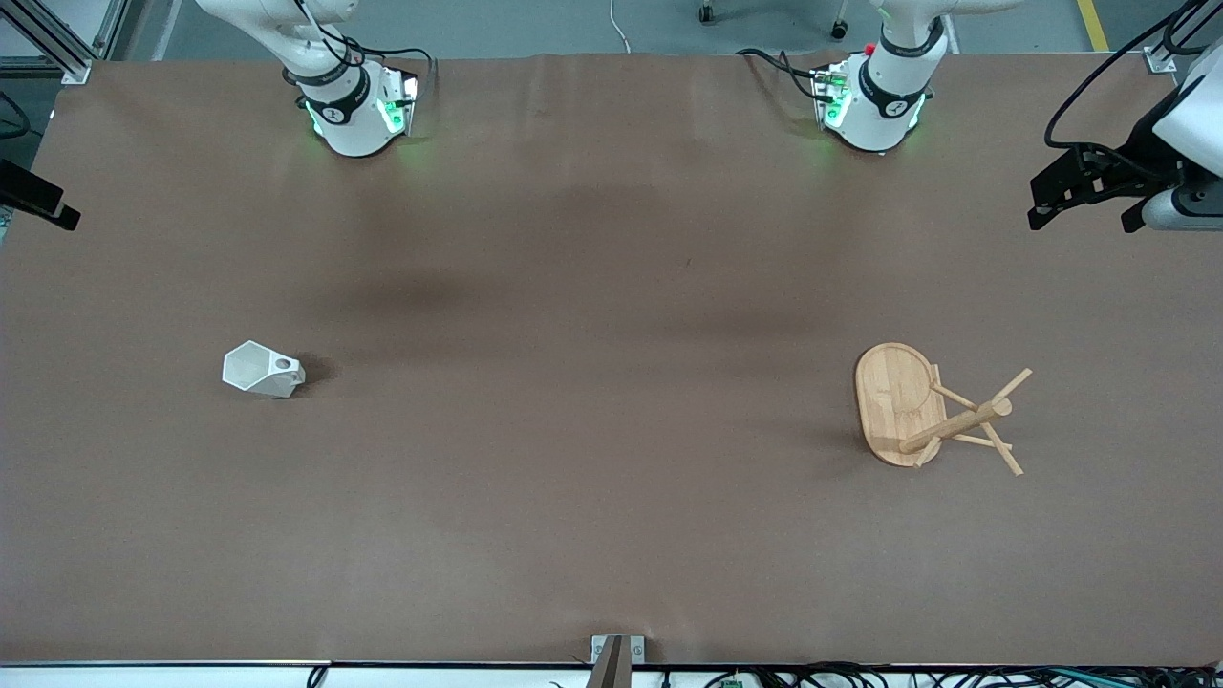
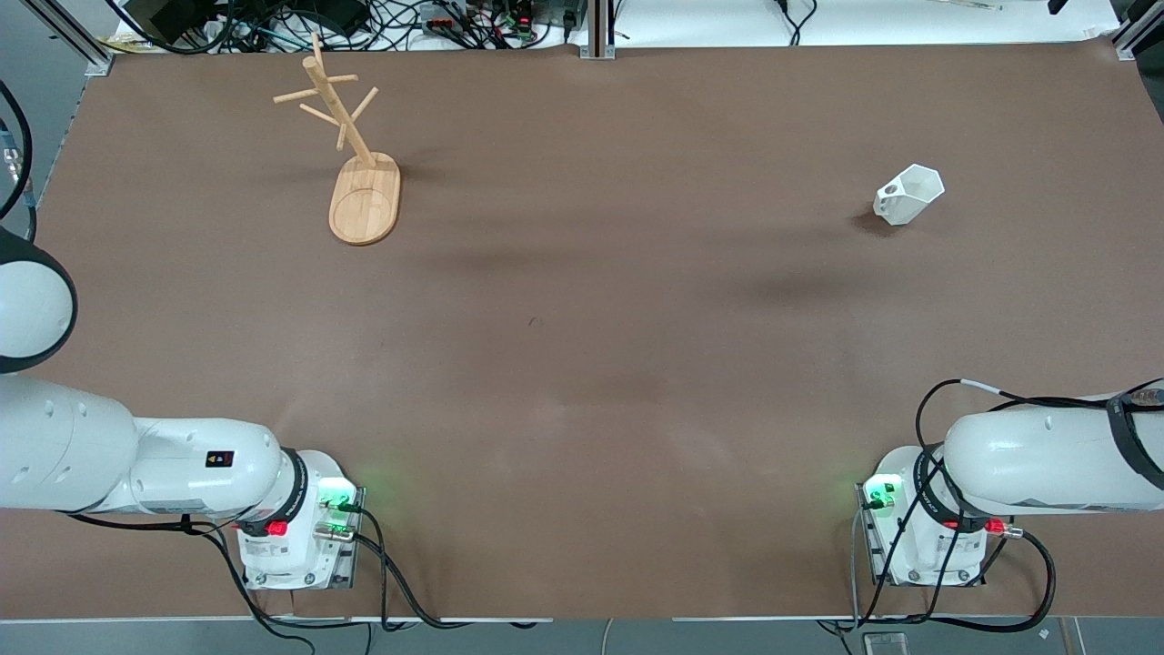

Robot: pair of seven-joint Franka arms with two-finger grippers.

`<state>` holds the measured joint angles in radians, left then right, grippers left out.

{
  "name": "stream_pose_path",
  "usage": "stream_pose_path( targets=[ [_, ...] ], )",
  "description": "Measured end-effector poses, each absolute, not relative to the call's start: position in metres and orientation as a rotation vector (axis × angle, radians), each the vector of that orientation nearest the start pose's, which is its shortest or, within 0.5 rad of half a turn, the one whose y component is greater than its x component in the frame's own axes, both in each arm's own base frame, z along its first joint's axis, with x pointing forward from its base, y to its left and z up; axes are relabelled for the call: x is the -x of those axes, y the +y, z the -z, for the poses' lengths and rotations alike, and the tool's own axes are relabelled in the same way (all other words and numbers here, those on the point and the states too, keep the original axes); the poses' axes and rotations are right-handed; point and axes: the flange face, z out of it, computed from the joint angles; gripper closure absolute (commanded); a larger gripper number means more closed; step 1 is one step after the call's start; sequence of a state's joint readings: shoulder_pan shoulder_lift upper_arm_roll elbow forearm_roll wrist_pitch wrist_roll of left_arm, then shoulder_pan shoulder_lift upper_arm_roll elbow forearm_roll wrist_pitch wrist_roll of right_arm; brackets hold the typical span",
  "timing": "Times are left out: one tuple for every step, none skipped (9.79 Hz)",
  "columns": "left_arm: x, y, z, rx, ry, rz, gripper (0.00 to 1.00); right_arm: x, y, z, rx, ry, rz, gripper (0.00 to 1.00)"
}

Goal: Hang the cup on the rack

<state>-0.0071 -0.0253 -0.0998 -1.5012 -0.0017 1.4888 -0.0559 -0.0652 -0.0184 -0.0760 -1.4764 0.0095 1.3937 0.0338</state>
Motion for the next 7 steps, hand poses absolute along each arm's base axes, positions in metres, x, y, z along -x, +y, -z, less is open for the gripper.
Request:
stream_pose_path(
  targets=[
    [-0.5355,-0.0582,-0.6631,3.141,0.080,0.019,0.00,-0.5247,-0.0739,-0.6632,3.114,0.271,-0.100,0.00],
    [-0.5355,-0.0578,-0.6633,3.141,0.078,0.019,0.00,-0.5247,-0.0739,-0.6632,3.114,0.271,-0.100,0.00],
    [-0.5355,-0.0576,-0.6637,3.141,0.077,0.021,0.00,-0.5247,-0.0739,-0.6632,3.114,0.271,-0.100,0.00],
    [-0.5355,-0.0576,-0.6638,3.141,0.071,0.021,0.00,-0.5247,-0.0741,-0.6632,3.114,0.271,-0.100,0.00],
    [-0.5355,-0.0576,-0.6638,3.141,0.066,0.021,0.00,-0.5247,-0.0742,-0.6632,3.114,0.272,-0.100,0.00],
    [-0.5356,-0.0572,-0.6638,3.141,0.062,0.021,0.00,-0.5247,-0.0742,-0.6632,3.114,0.266,-0.100,0.00],
    [-0.5366,-0.0557,-0.6625,3.139,0.057,0.018,0.00,-0.5248,-0.0743,-0.6628,3.114,0.261,-0.102,0.00]
  ],
)
